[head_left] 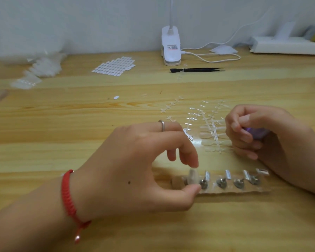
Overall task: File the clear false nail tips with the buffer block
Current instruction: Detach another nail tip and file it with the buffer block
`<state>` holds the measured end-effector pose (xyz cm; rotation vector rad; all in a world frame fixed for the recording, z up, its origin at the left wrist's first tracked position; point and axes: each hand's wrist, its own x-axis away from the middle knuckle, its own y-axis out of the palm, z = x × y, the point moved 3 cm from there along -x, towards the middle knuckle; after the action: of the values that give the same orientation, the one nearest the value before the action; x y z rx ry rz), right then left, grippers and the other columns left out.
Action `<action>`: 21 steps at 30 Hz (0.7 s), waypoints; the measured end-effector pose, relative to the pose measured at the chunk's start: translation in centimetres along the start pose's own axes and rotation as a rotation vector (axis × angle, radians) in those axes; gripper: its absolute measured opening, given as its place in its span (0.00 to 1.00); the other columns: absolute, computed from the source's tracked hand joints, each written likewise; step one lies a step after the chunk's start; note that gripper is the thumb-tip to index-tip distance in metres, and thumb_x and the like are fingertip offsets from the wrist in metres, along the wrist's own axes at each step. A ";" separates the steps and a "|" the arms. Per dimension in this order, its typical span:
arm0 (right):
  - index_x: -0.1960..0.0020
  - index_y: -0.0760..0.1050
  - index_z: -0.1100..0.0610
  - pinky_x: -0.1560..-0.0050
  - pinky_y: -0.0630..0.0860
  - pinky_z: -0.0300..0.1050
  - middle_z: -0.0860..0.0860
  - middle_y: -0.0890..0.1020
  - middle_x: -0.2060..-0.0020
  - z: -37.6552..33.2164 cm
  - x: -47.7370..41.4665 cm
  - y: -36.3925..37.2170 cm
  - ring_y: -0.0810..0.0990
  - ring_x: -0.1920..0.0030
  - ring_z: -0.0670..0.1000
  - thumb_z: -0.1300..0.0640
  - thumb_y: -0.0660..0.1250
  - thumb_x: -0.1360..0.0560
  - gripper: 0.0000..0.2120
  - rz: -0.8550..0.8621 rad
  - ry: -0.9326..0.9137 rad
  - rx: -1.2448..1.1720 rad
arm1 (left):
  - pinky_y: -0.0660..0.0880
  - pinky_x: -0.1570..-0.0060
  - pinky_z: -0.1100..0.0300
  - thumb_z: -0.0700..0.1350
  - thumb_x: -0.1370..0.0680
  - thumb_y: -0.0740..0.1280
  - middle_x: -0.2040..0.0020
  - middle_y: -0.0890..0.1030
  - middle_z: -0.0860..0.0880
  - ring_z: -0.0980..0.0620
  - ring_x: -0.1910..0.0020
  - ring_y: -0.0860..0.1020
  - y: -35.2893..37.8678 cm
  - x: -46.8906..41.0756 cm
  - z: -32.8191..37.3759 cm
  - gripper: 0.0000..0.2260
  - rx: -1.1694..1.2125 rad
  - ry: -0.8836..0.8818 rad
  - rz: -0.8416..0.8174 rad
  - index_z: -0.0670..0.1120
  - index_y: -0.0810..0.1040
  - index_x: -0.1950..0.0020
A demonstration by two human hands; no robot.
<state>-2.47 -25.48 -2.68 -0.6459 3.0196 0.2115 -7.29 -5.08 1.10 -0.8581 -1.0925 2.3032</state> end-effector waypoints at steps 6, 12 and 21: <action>0.68 0.74 0.55 0.77 0.65 0.35 0.48 0.69 0.75 0.0 0.1 0.1 0.62 0.76 0.45 0.55 0.64 0.35 0.05 -0.007 -0.012 -0.009 | 0.72 0.61 0.57 0.53 0.36 0.75 0.60 0.75 0.60 0.58 0.60 0.75 0.2 0.1 0.0 0.12 0.018 -0.046 0.000 0.57 0.75 0.58; 0.68 0.75 0.55 0.78 0.66 0.34 0.47 0.70 0.75 0.2 -0.1 -0.1 0.62 0.77 0.44 0.56 0.64 0.35 0.05 -0.007 -0.005 -0.021 | 0.69 0.56 0.58 0.57 0.36 0.73 0.57 0.73 0.63 0.58 0.58 0.73 0.4 0.4 -0.2 0.17 0.080 -0.122 -0.031 0.62 0.70 0.53; 0.69 0.75 0.54 0.78 0.65 0.35 0.47 0.70 0.75 0.1 -0.1 0.0 0.63 0.77 0.44 0.55 0.64 0.35 0.05 -0.006 0.007 -0.013 | 0.71 0.53 0.57 0.64 0.39 0.71 0.56 0.79 0.57 0.53 0.56 0.77 0.4 0.6 -0.9 0.18 0.194 -0.264 -0.045 0.58 0.77 0.55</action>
<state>-2.40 -25.43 -2.79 -0.6576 3.0246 0.2293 -7.10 -4.50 0.12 -0.4609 -0.9594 2.4841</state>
